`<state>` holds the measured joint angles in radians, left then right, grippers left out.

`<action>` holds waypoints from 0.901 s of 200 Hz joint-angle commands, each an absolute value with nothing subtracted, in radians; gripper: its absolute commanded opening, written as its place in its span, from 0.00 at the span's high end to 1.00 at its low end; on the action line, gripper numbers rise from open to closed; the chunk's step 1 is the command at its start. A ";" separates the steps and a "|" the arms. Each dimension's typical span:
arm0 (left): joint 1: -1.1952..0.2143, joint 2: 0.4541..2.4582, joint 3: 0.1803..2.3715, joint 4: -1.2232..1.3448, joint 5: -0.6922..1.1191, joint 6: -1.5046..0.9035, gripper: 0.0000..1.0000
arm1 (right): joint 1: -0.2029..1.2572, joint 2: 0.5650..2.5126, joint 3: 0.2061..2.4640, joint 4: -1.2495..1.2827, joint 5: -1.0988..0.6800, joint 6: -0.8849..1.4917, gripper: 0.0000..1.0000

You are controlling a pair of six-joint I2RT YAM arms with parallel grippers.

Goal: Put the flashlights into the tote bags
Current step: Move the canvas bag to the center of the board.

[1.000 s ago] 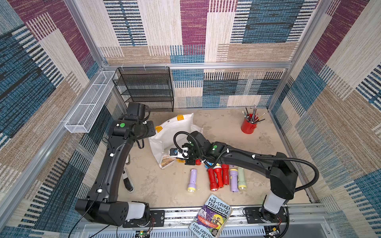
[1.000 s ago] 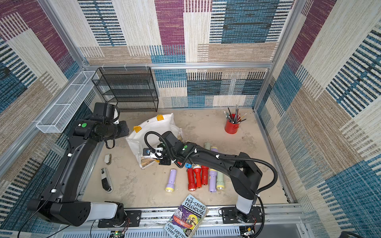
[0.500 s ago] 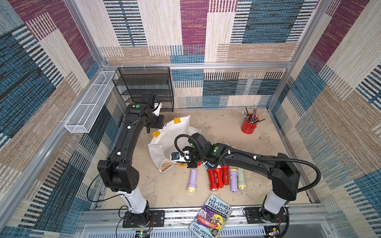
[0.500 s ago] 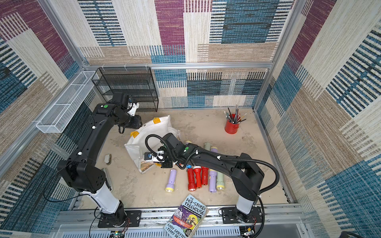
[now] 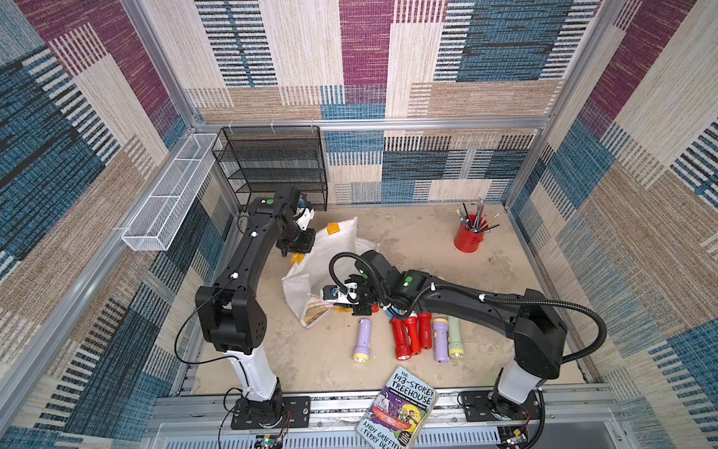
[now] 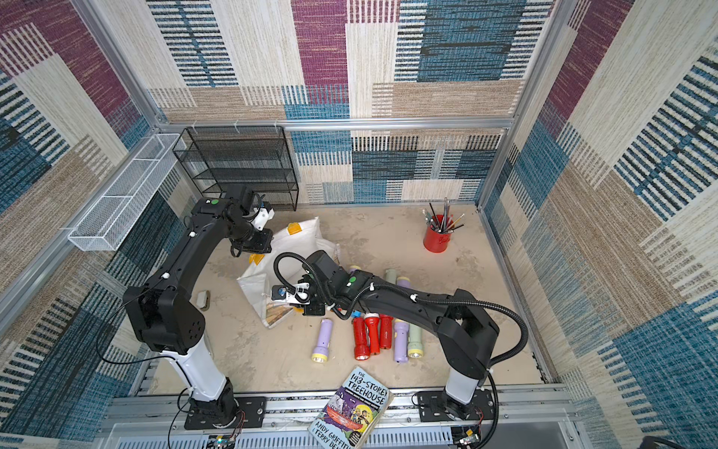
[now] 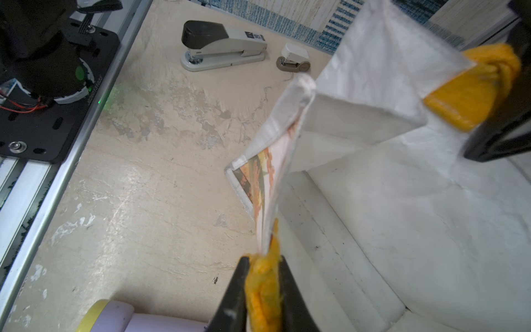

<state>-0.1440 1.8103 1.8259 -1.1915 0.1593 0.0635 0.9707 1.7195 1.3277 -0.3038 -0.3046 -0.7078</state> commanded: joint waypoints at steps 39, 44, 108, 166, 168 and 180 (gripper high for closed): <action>-0.102 1.752 1.790 -1.248 0.121 -0.128 1.00 | 0.968 1.688 1.336 -0.230 -0.228 -0.601 0.57; -0.095 1.746 1.786 -1.256 0.131 -0.152 1.00 | 0.968 1.678 1.329 -0.219 -0.228 -0.598 0.56; -0.074 1.625 1.618 -1.250 0.277 -0.304 1.00 | 0.928 1.520 1.240 0.016 -0.296 -0.508 0.16; -0.073 1.446 1.450 -1.191 0.333 -0.387 1.00 | 0.827 1.400 1.183 0.084 -0.333 -0.276 0.01; -0.073 1.441 1.445 -1.189 0.337 -0.389 1.00 | 0.824 1.397 1.180 0.087 -0.335 -0.269 0.01; -0.074 1.419 1.410 -1.171 0.355 -0.401 1.00 | 0.808 1.376 1.150 0.119 -0.322 -0.226 0.01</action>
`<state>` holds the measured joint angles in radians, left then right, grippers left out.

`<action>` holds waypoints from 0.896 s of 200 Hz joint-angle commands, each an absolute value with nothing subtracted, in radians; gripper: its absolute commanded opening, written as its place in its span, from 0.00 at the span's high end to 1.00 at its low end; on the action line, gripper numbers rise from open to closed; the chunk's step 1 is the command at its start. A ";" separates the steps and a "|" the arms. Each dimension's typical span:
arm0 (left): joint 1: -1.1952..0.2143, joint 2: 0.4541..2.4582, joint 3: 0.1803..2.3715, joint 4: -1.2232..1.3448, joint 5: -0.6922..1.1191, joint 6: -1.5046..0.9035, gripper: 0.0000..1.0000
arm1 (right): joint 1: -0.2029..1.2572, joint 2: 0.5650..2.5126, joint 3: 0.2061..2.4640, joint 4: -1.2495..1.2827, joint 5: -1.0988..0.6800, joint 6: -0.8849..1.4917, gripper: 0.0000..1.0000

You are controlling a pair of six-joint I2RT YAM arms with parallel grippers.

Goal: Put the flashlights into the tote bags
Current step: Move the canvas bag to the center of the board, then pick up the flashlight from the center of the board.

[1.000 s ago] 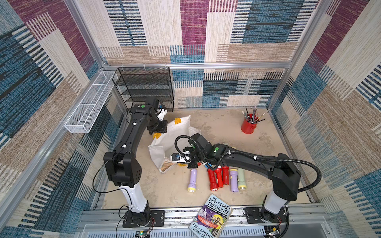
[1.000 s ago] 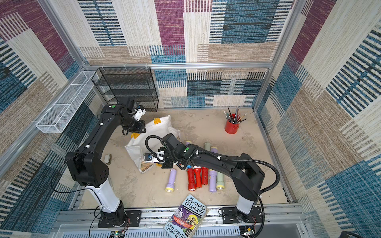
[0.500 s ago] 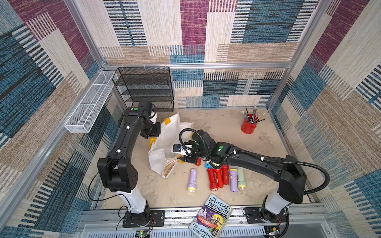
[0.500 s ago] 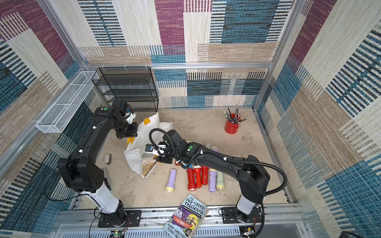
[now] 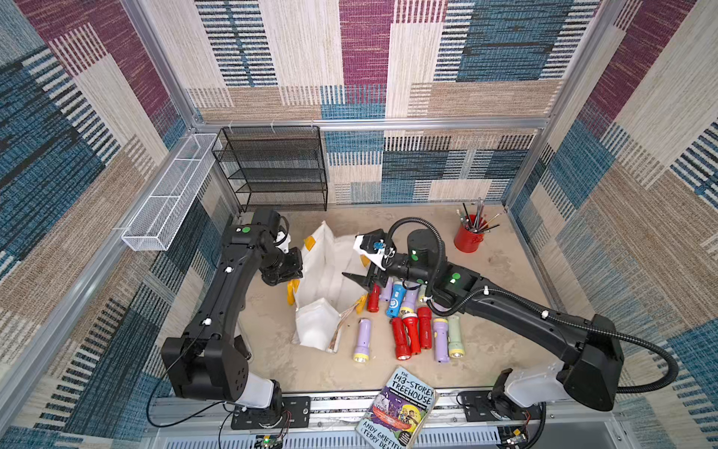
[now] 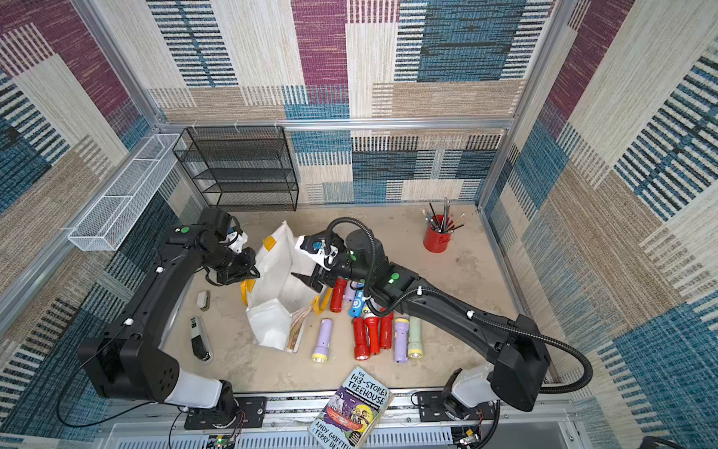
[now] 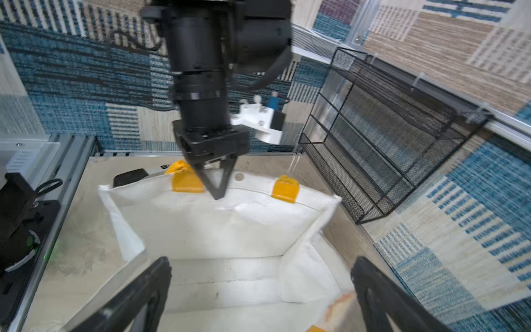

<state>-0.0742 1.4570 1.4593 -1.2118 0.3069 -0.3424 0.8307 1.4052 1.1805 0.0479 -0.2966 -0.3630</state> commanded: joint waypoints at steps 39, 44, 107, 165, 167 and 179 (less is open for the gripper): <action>-0.074 1.390 1.315 -1.140 0.362 -0.411 1.00 | 0.768 1.293 1.040 0.181 -0.065 -0.002 0.01; -0.072 1.388 1.307 -1.136 0.362 -0.411 1.00 | 0.759 1.283 1.034 0.167 -0.044 0.021 0.01; -0.071 1.355 1.309 -1.129 0.321 -0.421 0.85 | 0.597 1.248 1.072 -0.297 0.092 0.365 0.01; -0.069 1.364 1.318 -1.175 0.261 -0.347 0.69 | 0.577 1.189 1.060 -0.685 0.132 0.588 0.09; -0.069 1.365 1.317 -1.175 0.261 -0.346 0.69 | 0.576 1.188 1.056 -0.695 0.124 0.596 0.09; -0.069 1.368 1.307 -1.175 0.263 -0.335 0.67 | 0.574 1.184 1.037 -0.757 0.078 0.636 0.12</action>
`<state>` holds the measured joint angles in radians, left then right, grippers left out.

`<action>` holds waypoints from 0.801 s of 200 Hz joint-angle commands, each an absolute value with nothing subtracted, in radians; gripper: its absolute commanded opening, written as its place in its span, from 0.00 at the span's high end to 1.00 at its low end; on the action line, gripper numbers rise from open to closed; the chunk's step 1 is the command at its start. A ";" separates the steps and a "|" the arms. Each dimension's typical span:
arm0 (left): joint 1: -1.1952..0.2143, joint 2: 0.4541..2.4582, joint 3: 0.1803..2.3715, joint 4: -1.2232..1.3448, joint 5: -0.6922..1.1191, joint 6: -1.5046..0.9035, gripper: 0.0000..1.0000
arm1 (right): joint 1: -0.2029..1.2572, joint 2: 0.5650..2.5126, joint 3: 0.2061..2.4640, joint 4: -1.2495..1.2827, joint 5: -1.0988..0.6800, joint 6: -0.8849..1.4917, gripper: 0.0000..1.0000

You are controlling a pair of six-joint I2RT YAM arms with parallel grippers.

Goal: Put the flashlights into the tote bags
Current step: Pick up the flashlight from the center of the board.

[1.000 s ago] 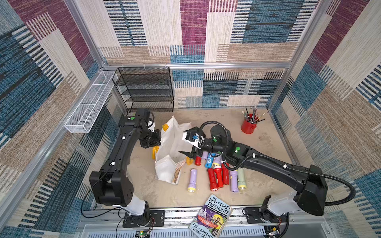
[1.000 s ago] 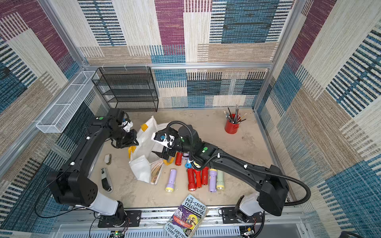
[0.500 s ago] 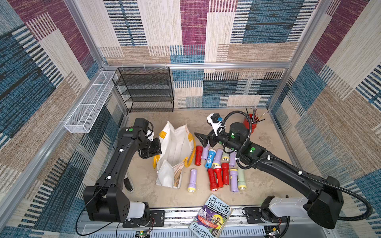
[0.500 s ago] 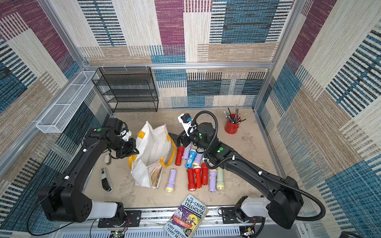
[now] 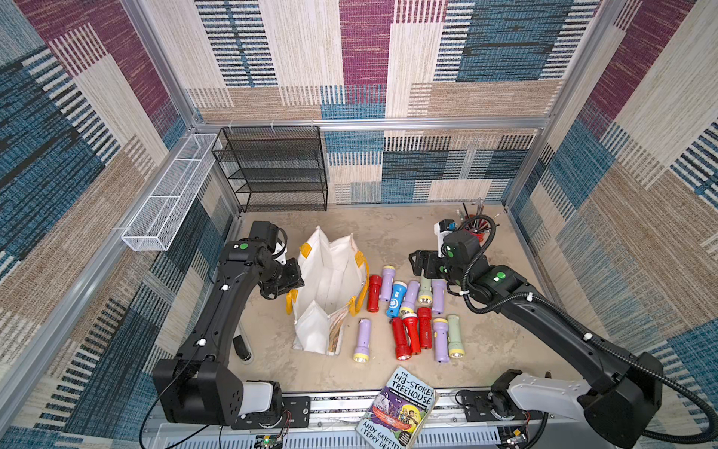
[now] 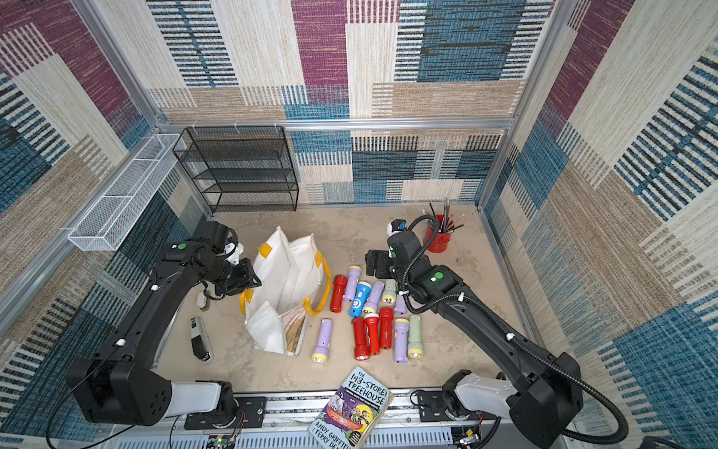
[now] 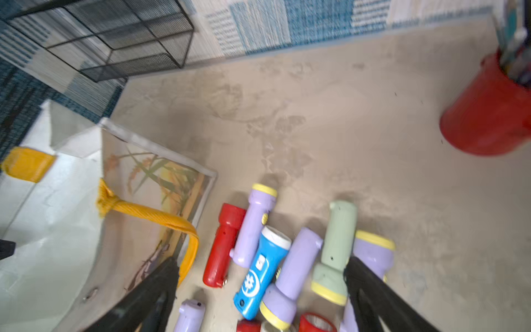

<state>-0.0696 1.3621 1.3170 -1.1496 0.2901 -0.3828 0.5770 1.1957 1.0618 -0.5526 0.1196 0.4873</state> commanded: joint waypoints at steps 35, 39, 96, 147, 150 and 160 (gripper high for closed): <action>-0.066 1.382 1.299 -1.175 0.266 -0.299 0.63 | 0.571 1.157 0.990 -0.946 0.064 0.725 0.17; -0.066 1.385 1.301 -1.175 0.269 -0.297 0.63 | 0.570 1.151 0.987 -0.966 0.070 0.732 0.17; -0.064 1.408 1.309 -1.169 0.295 -0.270 0.63 | 0.496 1.029 0.885 -1.074 0.029 0.775 0.21; -0.065 1.405 1.301 -1.158 0.325 -0.258 0.63 | 0.356 1.050 0.731 -0.979 -0.013 0.709 0.27; -0.064 1.403 1.300 -1.158 0.324 -0.256 0.63 | 0.349 1.052 0.726 -0.972 -0.015 0.706 0.27; -0.065 1.398 1.296 -1.158 0.323 -0.255 0.63 | 0.325 1.061 0.708 -0.949 -0.024 0.687 0.32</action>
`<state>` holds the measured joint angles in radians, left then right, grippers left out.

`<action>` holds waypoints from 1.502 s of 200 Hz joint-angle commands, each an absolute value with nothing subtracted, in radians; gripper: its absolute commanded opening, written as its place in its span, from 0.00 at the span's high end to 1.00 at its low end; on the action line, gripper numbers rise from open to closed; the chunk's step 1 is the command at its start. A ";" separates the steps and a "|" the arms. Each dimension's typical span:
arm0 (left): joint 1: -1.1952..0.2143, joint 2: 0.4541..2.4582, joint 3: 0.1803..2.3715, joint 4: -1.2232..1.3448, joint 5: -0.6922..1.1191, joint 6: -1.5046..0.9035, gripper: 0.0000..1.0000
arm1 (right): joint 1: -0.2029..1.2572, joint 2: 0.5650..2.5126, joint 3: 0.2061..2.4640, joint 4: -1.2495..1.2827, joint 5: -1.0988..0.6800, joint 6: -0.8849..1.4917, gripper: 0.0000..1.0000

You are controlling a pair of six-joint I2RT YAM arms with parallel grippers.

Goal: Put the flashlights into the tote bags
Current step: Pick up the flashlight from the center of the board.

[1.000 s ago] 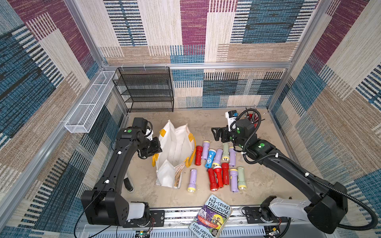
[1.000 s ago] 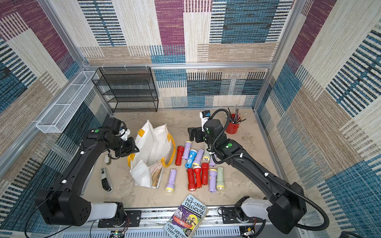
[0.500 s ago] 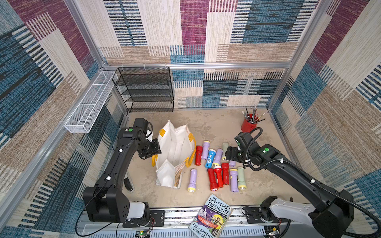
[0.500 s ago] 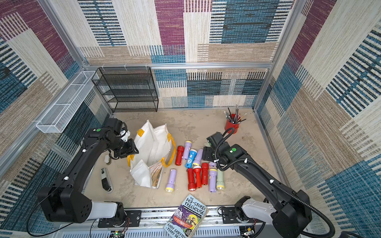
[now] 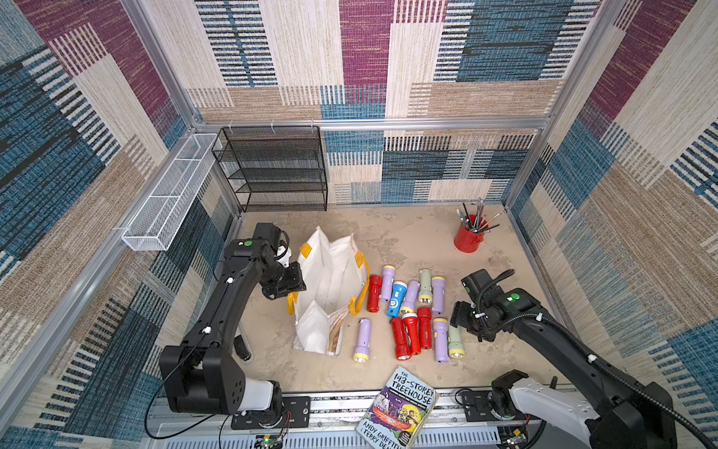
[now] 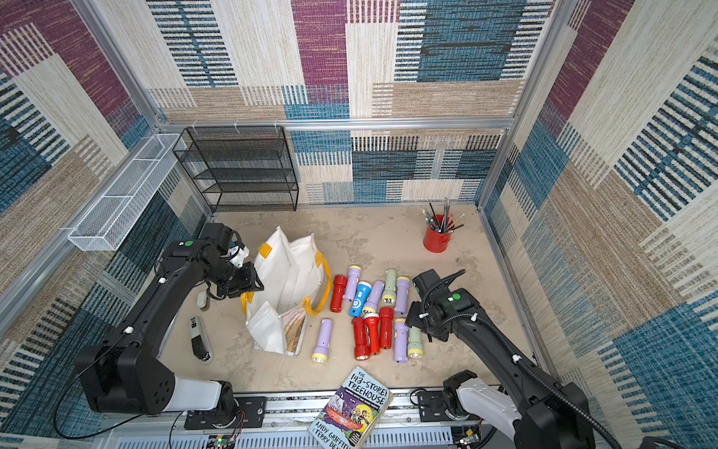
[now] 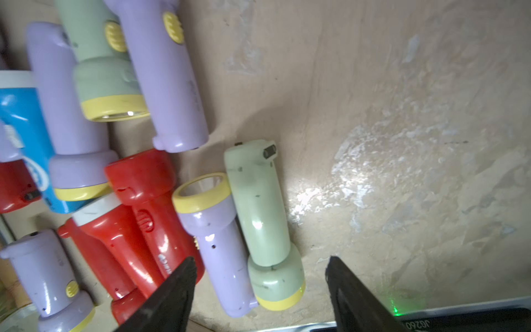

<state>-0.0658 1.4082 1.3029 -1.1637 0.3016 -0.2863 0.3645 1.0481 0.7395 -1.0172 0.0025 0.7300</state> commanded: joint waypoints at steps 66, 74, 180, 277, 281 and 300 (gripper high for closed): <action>-0.063 1.401 1.295 -1.153 0.331 -0.256 0.64 | 0.298 1.094 0.664 -0.869 -0.112 0.621 0.50; -0.063 1.401 1.295 -1.154 0.332 -0.258 0.64 | 0.297 1.092 0.656 -0.861 -0.125 0.612 0.52; -0.063 1.402 1.298 -1.152 0.356 -0.261 0.64 | 0.300 1.165 0.633 -0.840 -0.104 0.614 0.49; -0.062 1.396 1.287 -1.146 0.369 -0.258 0.64 | 0.319 1.261 0.653 -0.820 -0.027 0.641 0.49; -0.062 1.395 1.286 -1.144 0.371 -0.258 0.64 | 0.321 1.262 0.655 -0.819 -0.023 0.643 0.49; -0.062 1.397 1.281 -1.136 0.374 -0.261 0.64 | 0.323 1.266 0.660 -0.810 0.001 0.661 0.48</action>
<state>-0.0631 1.3994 1.2873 -1.1542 0.3504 -0.2844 0.3195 1.2606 0.6491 -0.8413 -0.0422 0.6308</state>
